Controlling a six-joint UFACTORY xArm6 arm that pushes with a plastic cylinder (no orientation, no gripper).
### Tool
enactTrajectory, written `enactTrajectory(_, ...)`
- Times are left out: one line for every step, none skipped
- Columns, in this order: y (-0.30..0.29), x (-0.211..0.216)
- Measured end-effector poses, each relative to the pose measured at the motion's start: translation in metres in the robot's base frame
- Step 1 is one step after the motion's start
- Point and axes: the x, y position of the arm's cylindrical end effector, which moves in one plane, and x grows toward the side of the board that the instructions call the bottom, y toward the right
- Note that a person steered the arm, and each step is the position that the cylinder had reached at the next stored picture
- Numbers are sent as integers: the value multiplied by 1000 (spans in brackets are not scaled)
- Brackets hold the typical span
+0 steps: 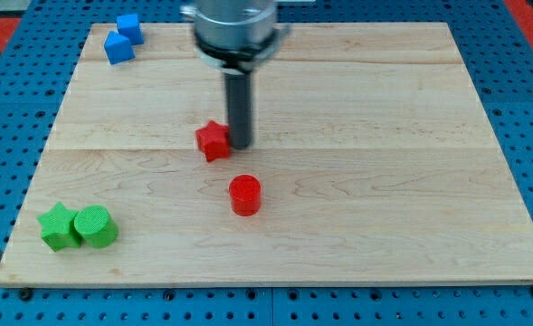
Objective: Place the red circle diagonally to the red star
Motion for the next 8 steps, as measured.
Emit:
enactTrajectory(-106,-1)
enactTrajectory(-85,11)
enactTrajectory(-86,49)
enactTrajectory(-116,31)
enactTrajectory(-144,7)
enactTrajectory(-91,-2)
enactTrajectory(43,24)
enactTrajectory(151,86)
